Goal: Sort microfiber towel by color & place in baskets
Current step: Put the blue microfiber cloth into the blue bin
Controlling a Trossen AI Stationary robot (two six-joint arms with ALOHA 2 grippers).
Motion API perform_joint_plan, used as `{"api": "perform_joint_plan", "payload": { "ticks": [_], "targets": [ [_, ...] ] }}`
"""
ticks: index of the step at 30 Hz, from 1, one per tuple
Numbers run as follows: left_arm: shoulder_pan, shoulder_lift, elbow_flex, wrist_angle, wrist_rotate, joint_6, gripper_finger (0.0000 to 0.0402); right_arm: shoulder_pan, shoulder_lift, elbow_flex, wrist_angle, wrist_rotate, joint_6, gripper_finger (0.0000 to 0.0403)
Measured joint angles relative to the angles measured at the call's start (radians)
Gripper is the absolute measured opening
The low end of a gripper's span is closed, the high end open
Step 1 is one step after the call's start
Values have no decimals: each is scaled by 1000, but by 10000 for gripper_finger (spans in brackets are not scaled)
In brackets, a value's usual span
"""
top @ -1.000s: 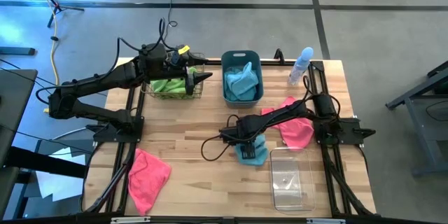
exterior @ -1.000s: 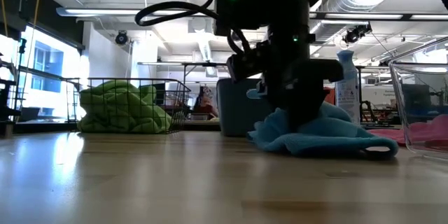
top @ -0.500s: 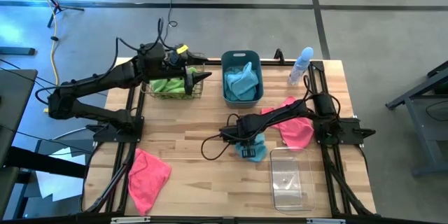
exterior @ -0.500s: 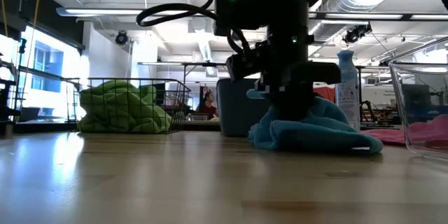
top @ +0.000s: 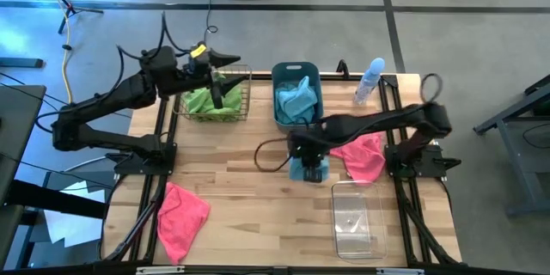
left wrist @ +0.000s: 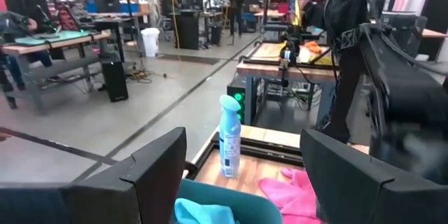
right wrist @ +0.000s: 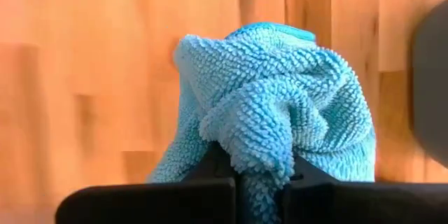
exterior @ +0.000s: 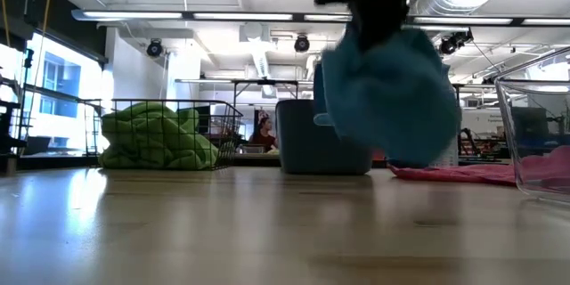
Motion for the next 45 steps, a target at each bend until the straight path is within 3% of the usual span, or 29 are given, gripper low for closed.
{"api": "perform_joint_plan", "payload": {
  "ticks": [8,14,23,30,36,45],
  "targets": [
    [0,-11,0,7,-3,-9,266,-45,-179,3,65,-139,39,5],
    [0,-10,0,40,-3,-15,266,-117,-198,2,119,-54,-16,5],
    [0,-12,0,100,-3,-20,266,-390,-195,14,338,7,-138,5],
    [0,-12,0,100,-3,-21,266,-526,-127,120,363,42,-237,5],
    [0,-12,0,100,-3,-39,266,-567,-16,223,236,84,-334,5],
    [0,-12,0,100,-20,-47,266,-577,132,196,169,89,-385,13]
  ]
}}
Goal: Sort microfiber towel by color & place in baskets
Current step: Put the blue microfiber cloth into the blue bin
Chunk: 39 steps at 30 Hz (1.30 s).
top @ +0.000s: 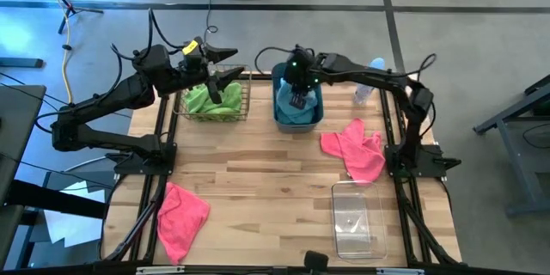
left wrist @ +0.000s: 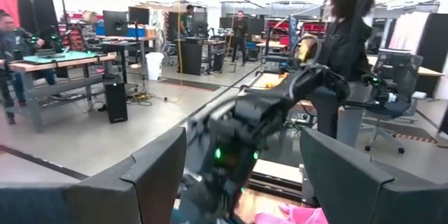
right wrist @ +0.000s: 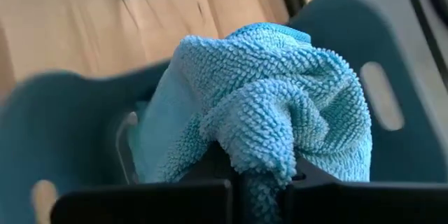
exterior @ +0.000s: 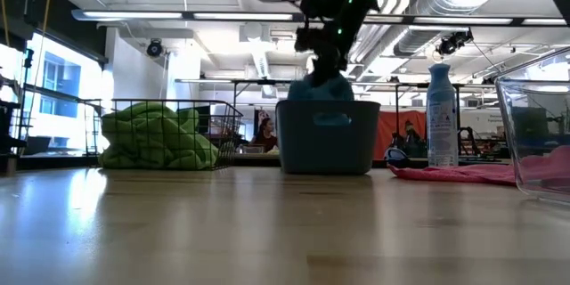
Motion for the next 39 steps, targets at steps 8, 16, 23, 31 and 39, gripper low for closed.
{"api": "perform_joint_plan", "payload": {
  "ticks": [8,16,23,31,39],
  "targets": [
    [0,0,0,0,-12,-21,266,-15,114,-5,4,26,-21,6],
    [-2,0,0,-1,-12,-36,266,-17,203,-5,-56,-24,-63,5],
    [-2,0,0,-1,-12,-35,266,-15,227,-4,-57,-26,-86,41],
    [-2,0,0,-1,-12,-27,266,-14,227,-4,-42,-28,-105,89],
    [-2,0,0,-1,-12,-24,266,-10,217,46,-119,-26,-99,199]
  ]
}}
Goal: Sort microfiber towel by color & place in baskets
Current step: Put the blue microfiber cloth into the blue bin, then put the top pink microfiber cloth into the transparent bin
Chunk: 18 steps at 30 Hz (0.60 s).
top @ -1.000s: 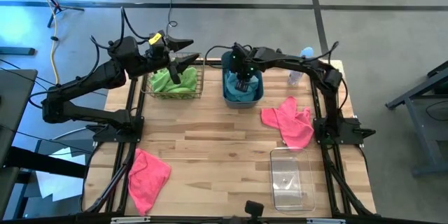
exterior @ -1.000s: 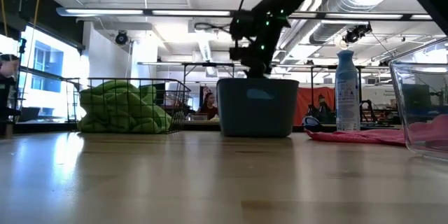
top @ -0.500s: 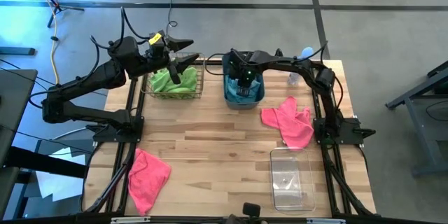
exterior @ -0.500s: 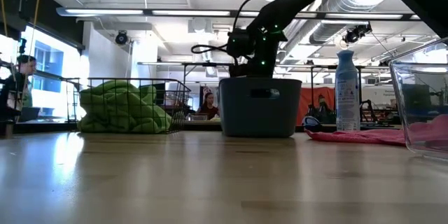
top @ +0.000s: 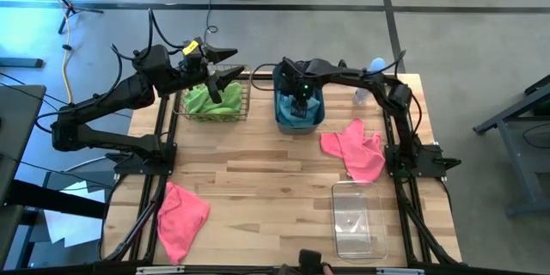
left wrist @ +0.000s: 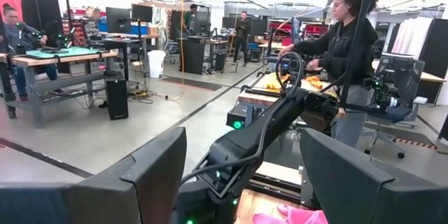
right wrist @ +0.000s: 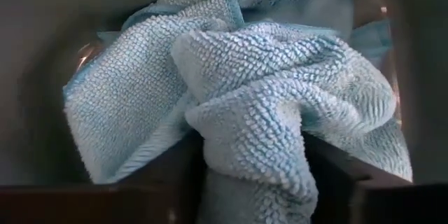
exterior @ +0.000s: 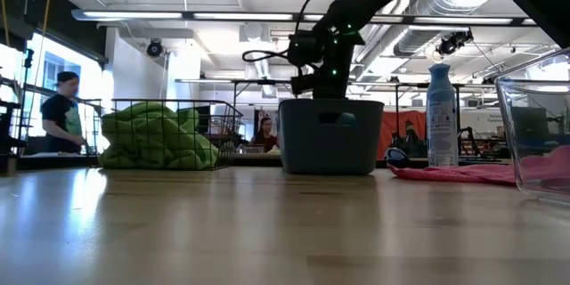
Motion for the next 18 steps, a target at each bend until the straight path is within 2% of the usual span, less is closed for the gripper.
{"api": "perform_joint_plan", "payload": {
  "ticks": [4,8,18],
  "targets": [
    [0,0,0,0,0,0,266,-2,0,63,-65,21,5,254],
    [0,0,0,0,0,0,266,-2,-1,136,-141,21,-28,289],
    [0,-58,-2,-31,0,1,266,-2,-2,307,-217,1,-39,300]
  ]
}}
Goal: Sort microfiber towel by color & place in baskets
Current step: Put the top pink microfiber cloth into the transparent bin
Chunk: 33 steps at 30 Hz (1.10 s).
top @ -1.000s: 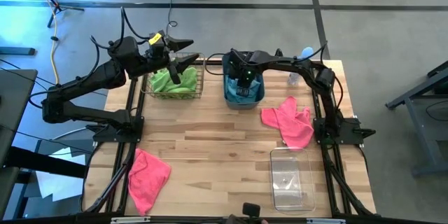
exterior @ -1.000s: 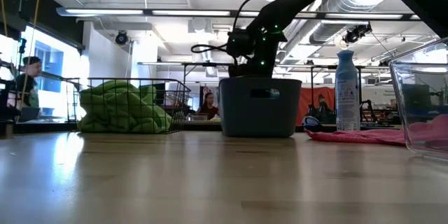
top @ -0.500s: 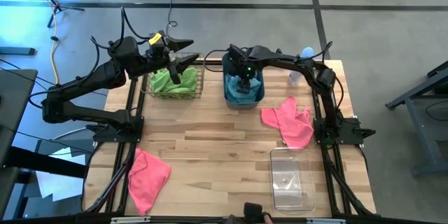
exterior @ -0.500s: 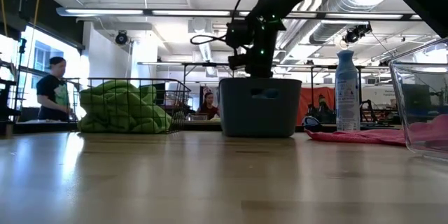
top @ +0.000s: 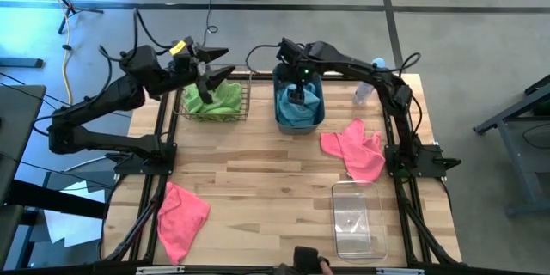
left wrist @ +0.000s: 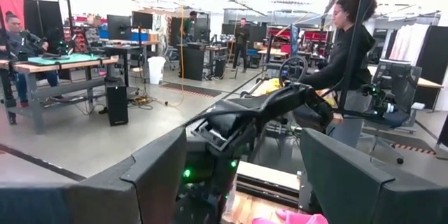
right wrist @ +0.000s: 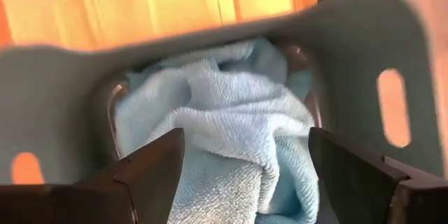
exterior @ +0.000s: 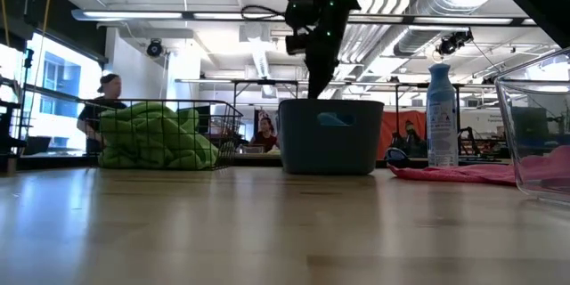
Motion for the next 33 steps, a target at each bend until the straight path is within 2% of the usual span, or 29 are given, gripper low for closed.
{"api": "perform_joint_plan", "payload": {
  "ticks": [3,8,11,14,18,22,30,33],
  "targets": [
    [0,-21,0,-24,-1,3,266,0,0,40,-5,-31,22,300],
    [0,-27,0,-124,3,-11,266,7,-9,89,-76,-200,106,300],
    [0,-28,-12,-157,13,-31,266,44,-46,85,-117,-235,114,300],
    [-1,-36,-54,-152,59,-58,266,88,-95,83,-171,-232,115,300],
    [-1,-62,-120,-110,66,-85,266,135,-160,82,-205,-223,165,300],
    [-1,-97,-198,-41,70,-114,266,173,-224,82,-246,-127,222,300],
    [0,-190,-358,147,120,-186,266,207,-284,80,-390,-13,348,300],
    [0,-217,-390,167,120,-205,266,225,-321,12,-375,-1,388,300]
  ]
}}
